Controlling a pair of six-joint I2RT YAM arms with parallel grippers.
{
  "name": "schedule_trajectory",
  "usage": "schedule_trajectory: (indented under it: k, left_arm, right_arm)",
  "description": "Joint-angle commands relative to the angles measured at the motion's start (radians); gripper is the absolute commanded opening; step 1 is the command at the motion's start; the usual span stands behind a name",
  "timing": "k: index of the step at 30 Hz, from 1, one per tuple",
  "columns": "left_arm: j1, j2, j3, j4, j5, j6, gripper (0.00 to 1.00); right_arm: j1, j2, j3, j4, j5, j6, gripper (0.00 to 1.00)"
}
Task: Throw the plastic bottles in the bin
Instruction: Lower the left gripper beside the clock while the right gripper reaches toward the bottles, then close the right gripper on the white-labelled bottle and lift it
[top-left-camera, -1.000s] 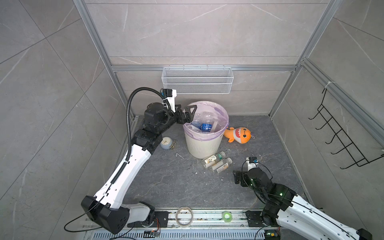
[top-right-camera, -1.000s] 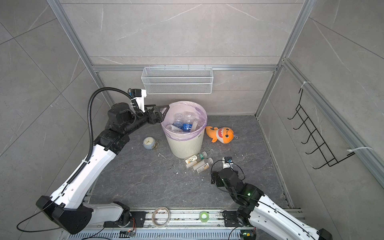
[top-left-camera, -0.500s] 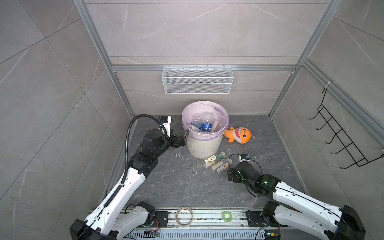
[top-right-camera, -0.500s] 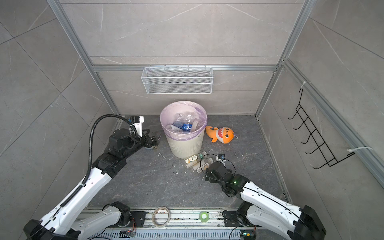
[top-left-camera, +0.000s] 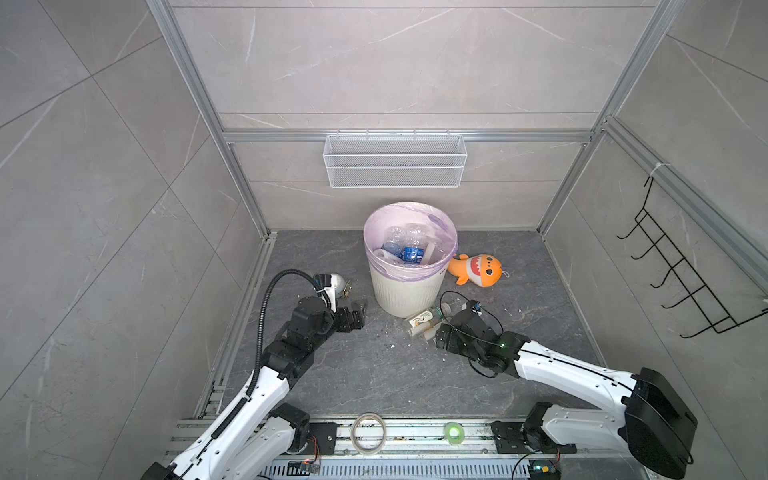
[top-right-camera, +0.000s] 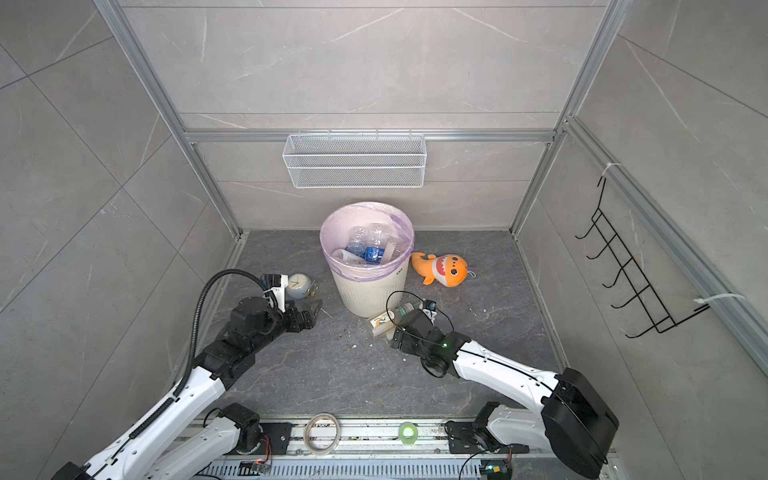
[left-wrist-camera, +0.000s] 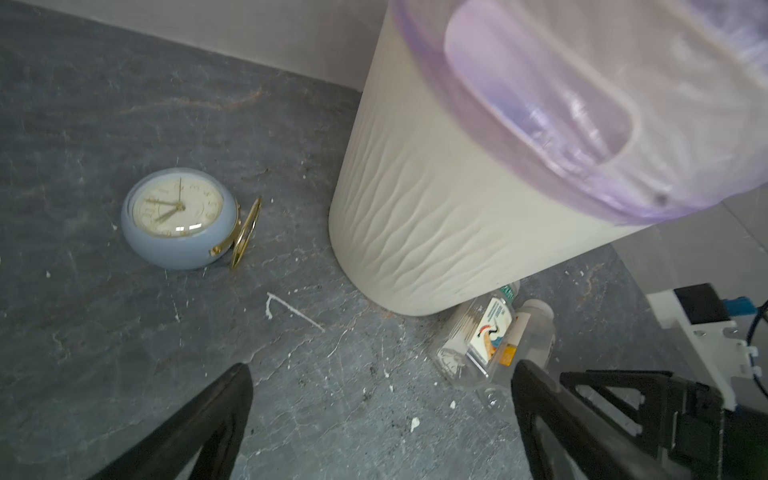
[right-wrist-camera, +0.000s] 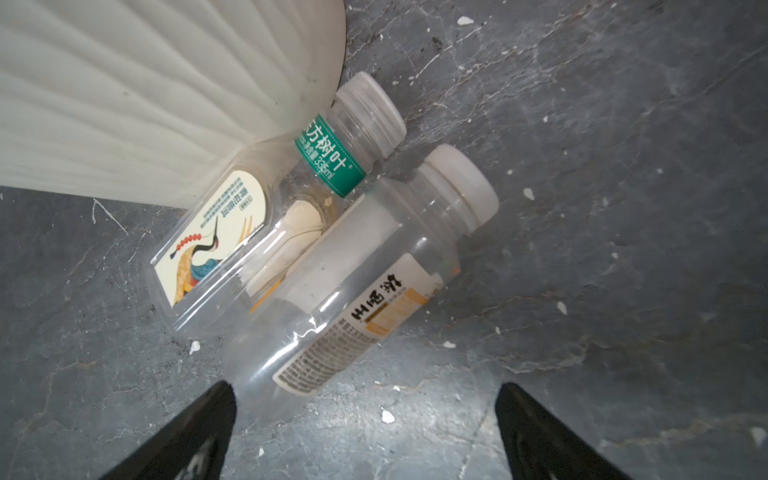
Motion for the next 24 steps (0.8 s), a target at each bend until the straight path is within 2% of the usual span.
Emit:
schedule_trajectory:
  k: [1,11,18,24]
  left_arm:
    - [-0.002,-0.029,-0.037,0.044,-0.019,-0.009,0.99]
    - [-0.003,-0.087,-0.148,0.057,-0.023,0.06,0.99]
    - [-0.005,-0.098,-0.216,0.092,-0.043,0.12,0.99]
    - [-0.006,-0.118,-0.251,0.137,-0.009,0.131,0.99]
  right_arm:
    - [-0.003,0.032,0.027,0.046,-0.027,0.065,0.99]
    - [-0.004,0.095,0.048,0.073,-0.004,0.158,0.99]
    - [-0.008,0.162,0.088,0.065,0.0,0.172,1.0]
    - [-0.023,0.185,0.093,0.054,0.007,0.177,1.0]
